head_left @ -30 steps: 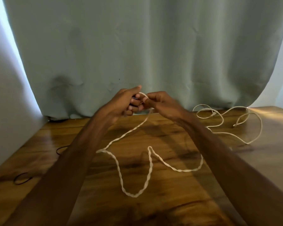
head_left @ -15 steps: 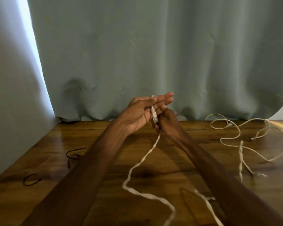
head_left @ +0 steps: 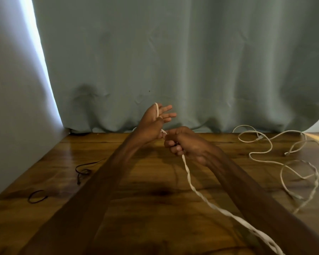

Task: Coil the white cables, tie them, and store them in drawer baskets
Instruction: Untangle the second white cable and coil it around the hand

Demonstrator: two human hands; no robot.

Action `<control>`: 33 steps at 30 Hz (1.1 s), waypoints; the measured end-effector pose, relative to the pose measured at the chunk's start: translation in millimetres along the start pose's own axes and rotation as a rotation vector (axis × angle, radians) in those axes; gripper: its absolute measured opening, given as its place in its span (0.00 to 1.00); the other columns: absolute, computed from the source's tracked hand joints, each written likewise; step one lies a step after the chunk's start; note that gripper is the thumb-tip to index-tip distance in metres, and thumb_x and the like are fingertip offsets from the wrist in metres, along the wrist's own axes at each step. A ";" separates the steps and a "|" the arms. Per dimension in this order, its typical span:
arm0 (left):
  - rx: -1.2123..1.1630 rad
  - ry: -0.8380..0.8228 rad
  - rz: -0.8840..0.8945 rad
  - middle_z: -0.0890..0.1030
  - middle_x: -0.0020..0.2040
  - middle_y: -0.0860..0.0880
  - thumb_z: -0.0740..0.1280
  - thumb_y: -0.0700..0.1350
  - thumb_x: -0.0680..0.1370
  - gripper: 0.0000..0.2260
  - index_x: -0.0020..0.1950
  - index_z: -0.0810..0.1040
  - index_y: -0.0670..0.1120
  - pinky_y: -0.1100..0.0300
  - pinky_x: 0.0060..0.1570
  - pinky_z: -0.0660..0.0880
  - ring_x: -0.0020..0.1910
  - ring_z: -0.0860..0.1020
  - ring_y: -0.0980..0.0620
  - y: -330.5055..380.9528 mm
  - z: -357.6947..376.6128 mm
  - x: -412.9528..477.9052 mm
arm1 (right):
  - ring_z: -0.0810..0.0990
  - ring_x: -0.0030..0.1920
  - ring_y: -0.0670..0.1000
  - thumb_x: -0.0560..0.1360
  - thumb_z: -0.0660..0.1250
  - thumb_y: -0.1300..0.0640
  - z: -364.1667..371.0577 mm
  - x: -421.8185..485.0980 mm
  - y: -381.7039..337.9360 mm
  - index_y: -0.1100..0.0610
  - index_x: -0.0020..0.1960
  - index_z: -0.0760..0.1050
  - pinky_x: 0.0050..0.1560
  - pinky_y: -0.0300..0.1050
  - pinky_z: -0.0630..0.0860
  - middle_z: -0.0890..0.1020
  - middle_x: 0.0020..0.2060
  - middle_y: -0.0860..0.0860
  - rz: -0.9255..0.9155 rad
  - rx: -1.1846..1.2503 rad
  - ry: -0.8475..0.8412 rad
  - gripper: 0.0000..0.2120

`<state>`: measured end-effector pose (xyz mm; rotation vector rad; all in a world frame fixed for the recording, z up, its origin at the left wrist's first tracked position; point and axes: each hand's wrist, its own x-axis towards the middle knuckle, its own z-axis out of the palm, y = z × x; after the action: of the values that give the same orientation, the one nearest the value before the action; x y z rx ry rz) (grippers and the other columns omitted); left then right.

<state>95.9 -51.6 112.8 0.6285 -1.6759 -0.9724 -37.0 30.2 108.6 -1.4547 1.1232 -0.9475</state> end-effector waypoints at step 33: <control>-0.245 -0.700 -0.364 0.54 0.29 0.54 0.56 0.46 0.86 0.19 0.55 0.82 0.36 0.62 0.27 0.51 0.23 0.54 0.60 38.4 -9.8 -26.0 | 0.76 0.31 0.56 0.82 0.62 0.61 -53.4 29.4 55.7 0.60 0.58 0.72 0.31 0.47 0.69 0.81 0.36 0.55 -0.621 -1.114 0.638 0.05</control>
<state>115.5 -13.5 132.9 0.4580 -2.0251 -1.7812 -89.4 -13.9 62.5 -2.6046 1.8806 -1.3509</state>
